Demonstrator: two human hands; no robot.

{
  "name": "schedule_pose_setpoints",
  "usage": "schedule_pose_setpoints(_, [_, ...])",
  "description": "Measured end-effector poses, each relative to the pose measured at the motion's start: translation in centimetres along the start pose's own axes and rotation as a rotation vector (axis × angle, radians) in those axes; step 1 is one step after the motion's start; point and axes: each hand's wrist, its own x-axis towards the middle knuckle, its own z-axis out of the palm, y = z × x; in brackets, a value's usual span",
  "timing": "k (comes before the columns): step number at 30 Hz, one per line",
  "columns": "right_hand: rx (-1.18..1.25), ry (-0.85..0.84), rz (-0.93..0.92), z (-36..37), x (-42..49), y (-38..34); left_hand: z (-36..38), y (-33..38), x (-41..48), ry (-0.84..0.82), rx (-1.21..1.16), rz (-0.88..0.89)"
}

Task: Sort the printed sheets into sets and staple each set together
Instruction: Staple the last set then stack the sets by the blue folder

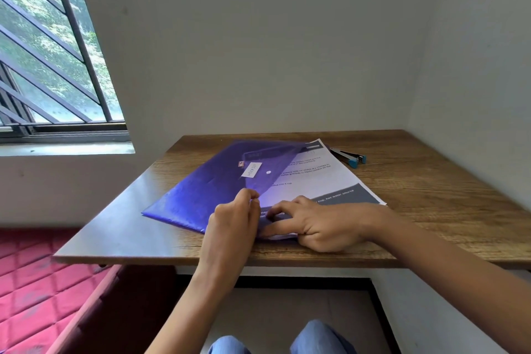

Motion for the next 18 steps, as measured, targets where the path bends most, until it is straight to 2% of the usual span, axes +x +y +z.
schedule_pose_setpoints(6, [-0.070, -0.048, 0.004, 0.3, -0.1, -0.4, 0.0, 0.1, -0.1, -0.018, -0.005, -0.016])
schedule_pose_setpoints(13, [0.021, 0.252, -0.101, 1.7, -0.9, 0.2, -0.1, 0.2, -0.2, -0.015, 0.012, -0.005])
schedule_pose_setpoints(18, [-0.080, 0.143, -0.025, 1.8, -0.2, 0.0, -0.1, 0.4, -0.2, -0.024, 0.029, -0.009])
